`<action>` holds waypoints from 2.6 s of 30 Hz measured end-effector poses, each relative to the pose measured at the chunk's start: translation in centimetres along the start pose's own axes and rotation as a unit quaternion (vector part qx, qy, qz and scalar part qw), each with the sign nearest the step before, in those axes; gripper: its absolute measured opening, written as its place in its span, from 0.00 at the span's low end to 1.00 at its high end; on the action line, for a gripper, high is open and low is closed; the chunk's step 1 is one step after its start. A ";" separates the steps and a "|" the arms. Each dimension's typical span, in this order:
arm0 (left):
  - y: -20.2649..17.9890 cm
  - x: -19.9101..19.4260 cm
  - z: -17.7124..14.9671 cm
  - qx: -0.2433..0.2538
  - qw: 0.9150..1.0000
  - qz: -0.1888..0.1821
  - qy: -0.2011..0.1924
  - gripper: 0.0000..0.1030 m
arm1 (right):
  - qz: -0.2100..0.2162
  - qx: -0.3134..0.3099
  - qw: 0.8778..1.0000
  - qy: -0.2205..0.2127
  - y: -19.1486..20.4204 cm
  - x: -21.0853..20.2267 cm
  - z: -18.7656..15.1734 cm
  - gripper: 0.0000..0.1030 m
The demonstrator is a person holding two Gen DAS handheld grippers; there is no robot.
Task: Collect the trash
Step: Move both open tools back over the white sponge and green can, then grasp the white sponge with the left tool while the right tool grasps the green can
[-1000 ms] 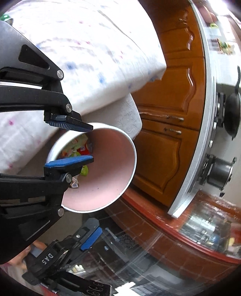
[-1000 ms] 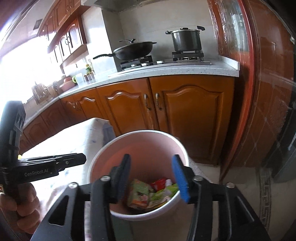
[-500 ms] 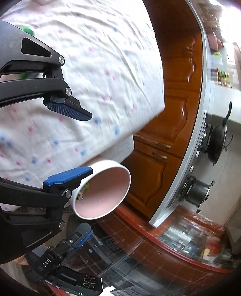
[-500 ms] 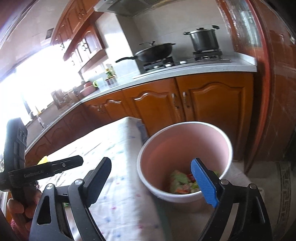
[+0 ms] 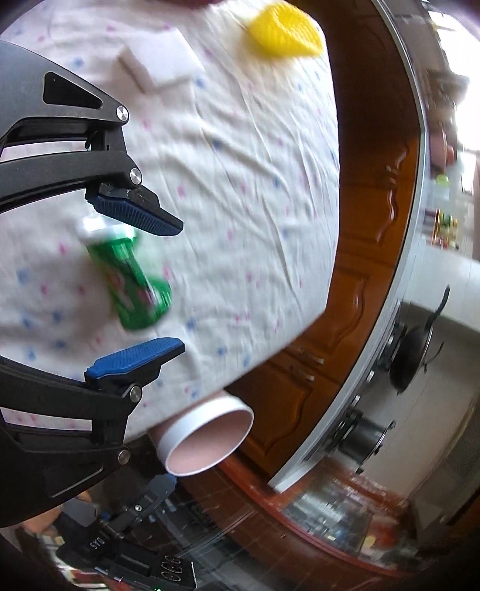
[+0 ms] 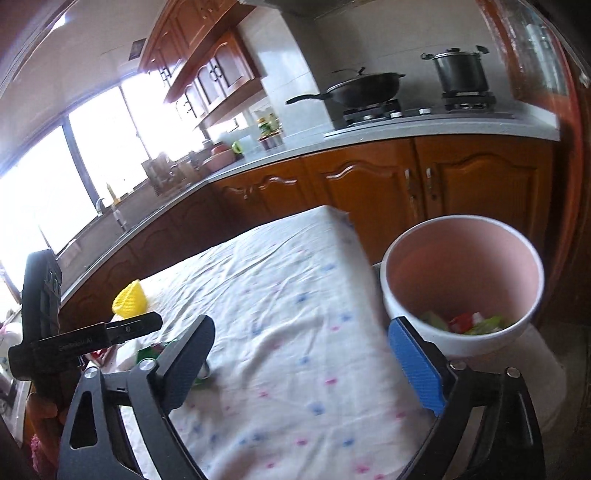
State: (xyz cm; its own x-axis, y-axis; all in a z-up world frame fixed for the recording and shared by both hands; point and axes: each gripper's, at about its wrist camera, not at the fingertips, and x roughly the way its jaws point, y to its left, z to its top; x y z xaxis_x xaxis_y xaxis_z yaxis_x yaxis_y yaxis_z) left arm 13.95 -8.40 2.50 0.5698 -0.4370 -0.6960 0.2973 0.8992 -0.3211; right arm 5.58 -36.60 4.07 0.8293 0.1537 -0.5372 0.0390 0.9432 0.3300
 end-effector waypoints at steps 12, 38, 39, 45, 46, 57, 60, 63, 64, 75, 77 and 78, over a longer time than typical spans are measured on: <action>8.9 -4.0 -2.4 -0.059 0.995 0.076 -0.013 0.60 | 0.048 -0.031 0.998 0.028 4.6 1.8 -2.5 0.95; 17.3 -2.2 -3.2 -0.118 0.984 0.132 0.031 0.65 | 0.168 -0.338 0.919 0.114 15.4 7.3 -2.5 0.95; 17.4 -2.0 -3.1 -0.116 0.984 0.133 0.035 0.66 | 0.169 -0.367 0.906 0.124 16.1 7.9 -2.7 0.95; 17.7 -0.2 -2.6 -0.114 0.984 0.127 0.052 0.67 | 0.172 -0.435 0.867 0.174 17.8 10.9 -3.8 0.81; 17.6 0.1 -2.5 -0.112 0.984 0.126 0.054 0.67 | 0.173 -0.441 0.862 0.179 18.0 11.2 -4.2 0.73; 14.5 3.0 -1.0 -0.054 0.990 0.114 0.065 0.23 | 0.147 -0.355 0.909 0.160 15.3 10.1 -2.3 0.08; 13.6 3.4 -0.8 -0.043 0.992 0.103 0.065 0.22 | 0.163 -0.333 0.914 0.164 14.9 9.4 -2.4 0.08; 12.9 3.1 -0.7 -0.032 0.993 0.097 0.061 0.22 | 0.179 -0.312 0.917 0.172 14.8 9.1 -2.4 0.10; 12.8 2.9 -0.7 -0.030 0.993 0.096 0.059 0.22 | 0.183 -0.308 0.917 0.174 14.9 9.1 -2.4 0.12; 14.1 1.6 -1.2 -0.039 0.993 0.086 0.064 0.33 | 0.188 -0.306 0.906 0.225 16.4 11.4 -2.9 0.33; 14.8 1.5 -1.3 -0.052 0.993 0.086 0.062 0.41 | 0.179 -0.315 0.903 0.232 16.6 11.7 -3.6 0.29; 15.1 1.3 -1.3 -0.059 0.993 0.085 0.059 0.43 | 0.179 -0.313 0.902 0.236 16.6 11.9 -3.9 0.27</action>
State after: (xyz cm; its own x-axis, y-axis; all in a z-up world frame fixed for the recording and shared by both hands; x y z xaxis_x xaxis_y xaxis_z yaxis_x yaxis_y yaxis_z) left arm 18.20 4.66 -4.11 0.5077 -0.2787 -0.8152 0.1092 0.9594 -0.2600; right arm 13.89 -17.95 0.15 0.3903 0.4502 -0.8031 -0.6293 0.7671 0.1243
